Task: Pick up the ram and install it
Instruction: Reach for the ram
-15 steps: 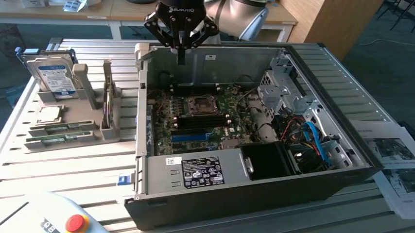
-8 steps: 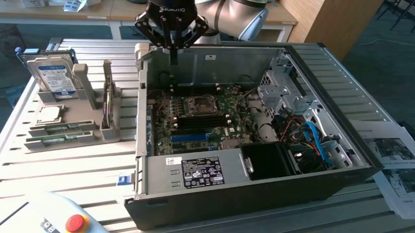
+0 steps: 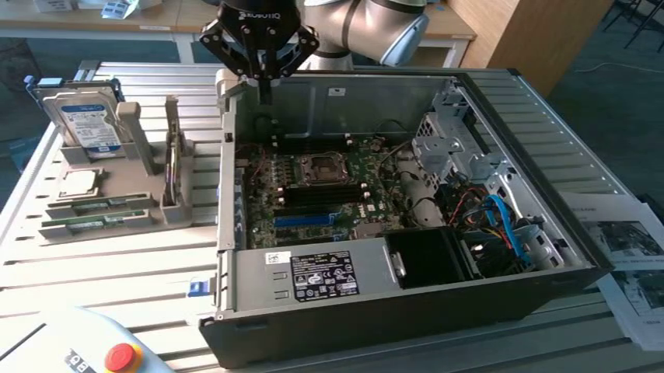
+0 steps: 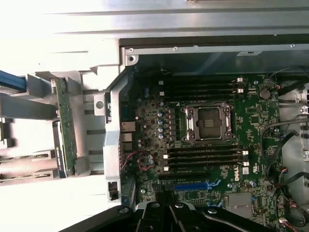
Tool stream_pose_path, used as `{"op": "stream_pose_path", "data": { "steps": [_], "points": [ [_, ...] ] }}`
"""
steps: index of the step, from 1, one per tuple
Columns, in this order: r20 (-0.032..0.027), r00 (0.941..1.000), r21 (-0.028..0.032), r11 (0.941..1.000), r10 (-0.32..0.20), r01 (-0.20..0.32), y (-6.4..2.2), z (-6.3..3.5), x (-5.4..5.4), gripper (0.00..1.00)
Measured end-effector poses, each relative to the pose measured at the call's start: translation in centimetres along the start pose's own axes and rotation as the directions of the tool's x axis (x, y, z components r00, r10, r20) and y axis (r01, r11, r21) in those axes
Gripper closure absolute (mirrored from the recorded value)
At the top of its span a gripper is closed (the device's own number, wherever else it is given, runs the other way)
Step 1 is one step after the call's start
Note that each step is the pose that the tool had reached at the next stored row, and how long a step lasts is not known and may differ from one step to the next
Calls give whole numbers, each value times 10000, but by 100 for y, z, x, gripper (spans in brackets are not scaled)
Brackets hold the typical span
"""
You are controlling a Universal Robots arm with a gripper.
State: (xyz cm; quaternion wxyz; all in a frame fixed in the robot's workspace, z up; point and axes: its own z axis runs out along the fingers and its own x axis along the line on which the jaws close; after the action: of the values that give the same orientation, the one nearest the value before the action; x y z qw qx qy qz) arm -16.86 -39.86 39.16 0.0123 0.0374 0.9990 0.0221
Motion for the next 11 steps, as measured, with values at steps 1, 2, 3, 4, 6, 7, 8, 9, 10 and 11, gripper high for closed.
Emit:
{"op": "stream_pose_path", "data": {
  "steps": [1, 2, 3, 4, 6, 7, 8, 9, 10, 11],
  "points": [
    [-1, 10000, 0, 10000, 0, 0, -1, 0, 20, 90],
    [-1, 10000, 0, 10000, 0, 0, -3, 2, 43, 90],
    [-2, 10000, 0, 10000, 1, -1, -5, 2, 64, 90],
    [-2, 10000, 0, 10000, 1, -1, -6, 2, 84, 90],
    [-2, 10000, 0, 10000, 1, -1, -9, 1, 126, 90],
    [-1, 10000, 0, 10000, 1, -1, -11, 1, 149, 90],
    [-2, 10000, 0, 10000, 1, -1, -13, 1, 175, 90],
    [-1, 10000, 0, 10000, 0, 0, -16, 1, 203, 90],
    [-2, 10000, 0, 10000, 0, 0, -17, 0, 230, 90],
    [-1, 10000, 0, 10000, 1, -1, -19, -1, 257, 90]
  ]
}}
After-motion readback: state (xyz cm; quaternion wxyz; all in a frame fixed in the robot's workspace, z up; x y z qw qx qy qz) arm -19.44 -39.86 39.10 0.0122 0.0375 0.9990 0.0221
